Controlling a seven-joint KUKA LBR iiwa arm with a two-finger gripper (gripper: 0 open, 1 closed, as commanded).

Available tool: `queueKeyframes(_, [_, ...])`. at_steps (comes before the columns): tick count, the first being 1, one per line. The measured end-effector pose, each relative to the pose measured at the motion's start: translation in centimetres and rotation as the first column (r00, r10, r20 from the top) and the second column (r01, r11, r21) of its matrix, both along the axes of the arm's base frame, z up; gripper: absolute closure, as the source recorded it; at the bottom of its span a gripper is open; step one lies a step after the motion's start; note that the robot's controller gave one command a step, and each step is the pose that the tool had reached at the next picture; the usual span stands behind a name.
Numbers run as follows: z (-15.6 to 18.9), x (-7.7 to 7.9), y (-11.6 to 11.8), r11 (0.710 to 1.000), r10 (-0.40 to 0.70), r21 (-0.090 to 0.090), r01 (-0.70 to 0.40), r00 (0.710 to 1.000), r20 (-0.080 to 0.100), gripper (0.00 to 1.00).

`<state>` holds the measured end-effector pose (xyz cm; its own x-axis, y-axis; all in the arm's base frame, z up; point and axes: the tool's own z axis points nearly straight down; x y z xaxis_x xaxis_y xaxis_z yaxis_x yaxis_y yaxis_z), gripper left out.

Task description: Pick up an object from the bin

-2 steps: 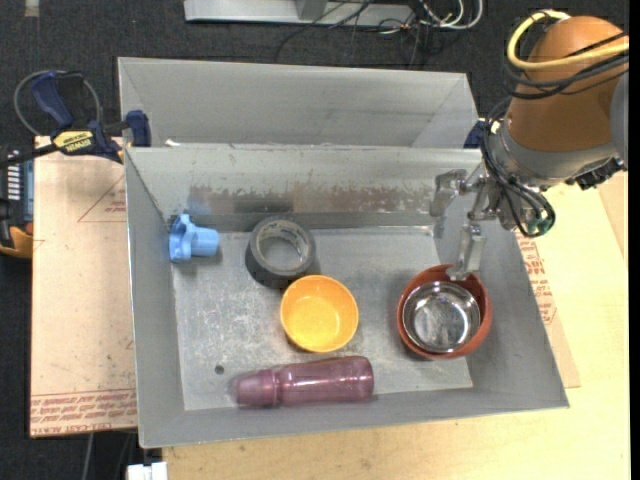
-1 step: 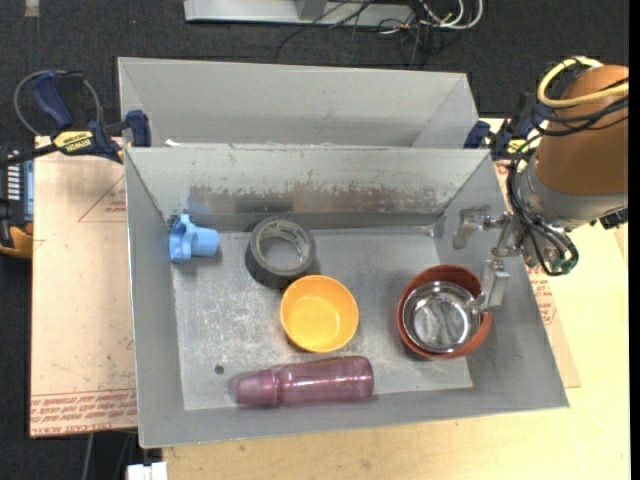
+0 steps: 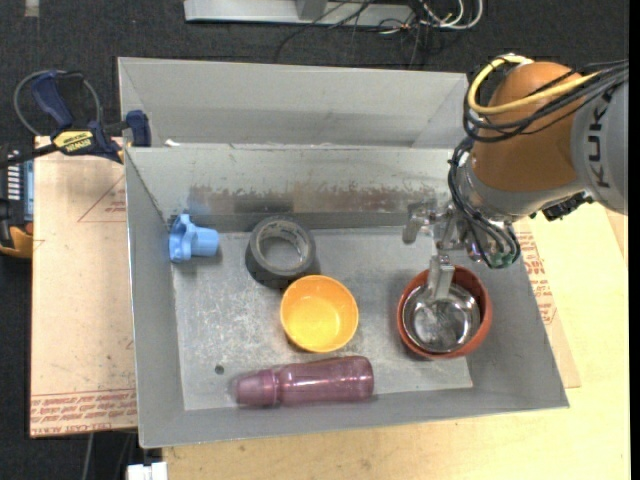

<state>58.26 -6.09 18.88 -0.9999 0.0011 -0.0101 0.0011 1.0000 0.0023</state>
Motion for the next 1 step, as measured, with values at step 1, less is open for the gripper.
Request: queueKeyframes(1, [-3.41,0.22,-5.79,0.997,-0.074,-0.005,0.074,0.997,-0.002,0.00])
